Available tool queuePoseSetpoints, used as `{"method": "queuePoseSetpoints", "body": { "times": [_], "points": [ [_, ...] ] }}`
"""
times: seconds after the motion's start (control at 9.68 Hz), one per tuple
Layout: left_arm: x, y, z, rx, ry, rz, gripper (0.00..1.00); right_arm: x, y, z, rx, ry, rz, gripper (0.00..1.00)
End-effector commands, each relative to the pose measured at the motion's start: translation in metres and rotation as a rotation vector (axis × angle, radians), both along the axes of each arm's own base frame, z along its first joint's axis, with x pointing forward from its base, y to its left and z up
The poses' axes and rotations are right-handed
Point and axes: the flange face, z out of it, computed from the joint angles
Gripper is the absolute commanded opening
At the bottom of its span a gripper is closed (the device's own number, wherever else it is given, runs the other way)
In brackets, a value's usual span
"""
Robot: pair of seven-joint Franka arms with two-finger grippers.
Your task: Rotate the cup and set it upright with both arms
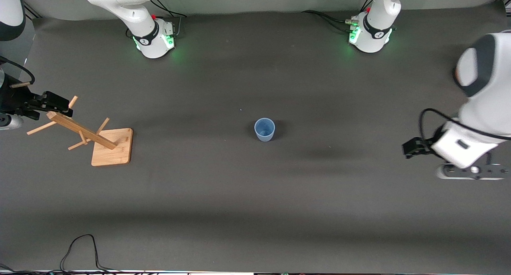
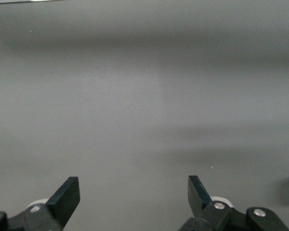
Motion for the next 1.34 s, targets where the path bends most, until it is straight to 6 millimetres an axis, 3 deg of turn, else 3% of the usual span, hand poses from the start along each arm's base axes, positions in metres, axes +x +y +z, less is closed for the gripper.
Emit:
{"method": "queuePoseSetpoints", "body": {
  "times": [0.0, 0.21, 0.62, 0.72, 0.93, 1.24],
  "points": [
    [-0.039, 0.031, 0.015, -0.012, 0.009, -0.028, 1.0, -0.005, 0.002, 0.005, 0.012, 0.0, -0.017, 1.0],
    [-0.092, 0.035, -0.002, 0.0, -0.036, -0.025, 1.0, -0.005, 0.002, 0.005, 0.012, 0.0, -0.018, 1.0],
    [-0.108, 0.044, -0.006, 0.005, 0.068, 0.042, 1.0, -0.005, 0.003, 0.004, 0.012, 0.001, -0.017, 1.0],
    [-0.109, 0.038, -0.003, 0.009, 0.071, 0.041, 1.0, -0.005, 0.002, 0.004, 0.012, 0.0, -0.018, 1.0],
    [-0.111, 0.028, 0.031, 0.038, 0.069, 0.022, 1.0, -0.005, 0.003, 0.004, 0.012, 0.0, -0.017, 1.0],
    [-0.108, 0.034, 0.049, 0.037, 0.061, 0.035, 1.0, -0.005, 0.003, 0.004, 0.012, 0.001, -0.017, 1.0]
  ]
}}
